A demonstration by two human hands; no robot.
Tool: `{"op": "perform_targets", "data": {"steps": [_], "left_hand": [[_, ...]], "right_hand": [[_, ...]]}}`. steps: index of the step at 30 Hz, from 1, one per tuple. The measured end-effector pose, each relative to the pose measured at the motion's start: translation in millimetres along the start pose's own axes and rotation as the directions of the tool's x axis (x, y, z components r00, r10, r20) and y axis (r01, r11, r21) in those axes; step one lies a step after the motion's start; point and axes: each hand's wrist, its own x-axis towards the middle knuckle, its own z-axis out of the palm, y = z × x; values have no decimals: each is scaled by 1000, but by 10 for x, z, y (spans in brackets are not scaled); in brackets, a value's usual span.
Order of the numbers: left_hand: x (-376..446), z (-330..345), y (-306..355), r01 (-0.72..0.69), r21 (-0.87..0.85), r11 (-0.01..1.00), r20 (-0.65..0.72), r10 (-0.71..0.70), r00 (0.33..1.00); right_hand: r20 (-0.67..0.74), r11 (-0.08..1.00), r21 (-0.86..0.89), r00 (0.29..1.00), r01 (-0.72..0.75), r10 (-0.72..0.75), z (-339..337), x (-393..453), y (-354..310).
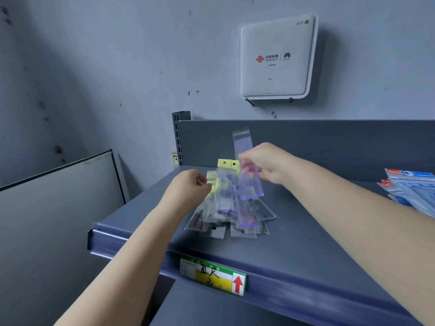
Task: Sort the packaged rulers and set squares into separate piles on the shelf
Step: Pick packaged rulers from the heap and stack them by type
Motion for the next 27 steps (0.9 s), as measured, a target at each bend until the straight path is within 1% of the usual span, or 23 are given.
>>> {"op": "perform_targets", "data": {"steps": [1, 2, 3, 5, 7, 8, 9, 11, 12, 13, 15, 19, 21, 27], "left_hand": [[1, 2, 4, -6, 4, 1000, 3, 6, 1000], [1, 7, 13, -13, 15, 1000, 4, 13, 1000], [-3, 9, 31, -23, 30, 999, 2, 23, 1000], [-9, 23, 96, -63, 59, 996, -2, 63, 998], [-30, 57, 215, -122, 116, 986, -4, 123, 992], [-46, 81, 296, -154, 162, 975, -4, 157, 988], [-63, 114, 385, -187, 216, 958, -5, 193, 981], [-95, 197, 580, -245, 321, 915, -9, 262, 965], [-113, 245, 685, -267, 365, 892, -14, 292, 956], [-132, 299, 796, -286, 403, 869, -21, 322, 947], [-176, 423, 1042, -321, 458, 829, -28, 374, 927], [-309, 712, 1595, -390, 514, 764, -19, 465, 885], [-385, 880, 1862, -427, 512, 745, -1, 498, 867], [-717, 1397, 2723, -512, 477, 714, 68, 551, 832]], "right_hand": [[31, 997, -75, 999, -25, 28, 6, -5, 13], [26, 984, -178, 999, -27, 32, -5, -10, 28], [-2, 957, -291, 1000, -6, 5, -29, -17, 46], [-59, 898, -437, 994, 61, -96, -117, -42, 66], [-67, 831, -536, 974, 149, -218, -253, -131, 54], [-54, 766, -614, 958, 191, -282, -329, -200, 49], [-36, 676, -704, 939, 218, -341, -409, -280, 52], [9, 456, -860, 899, 231, -438, -577, -447, 82], [26, 357, -908, 881, 218, -473, -669, -522, 108], [36, 276, -940, 865, 199, -500, -768, -596, 137], [41, 151, -978, 848, 142, -529, -991, -731, 205], [25, -17, -1000, 848, 19, -529, -1521, -1023, 357], [22, -57, -998, 846, -10, -533, -1795, -1183, 447], [2, -128, -989, 857, -75, -515, -2644, -1676, 729]]}}
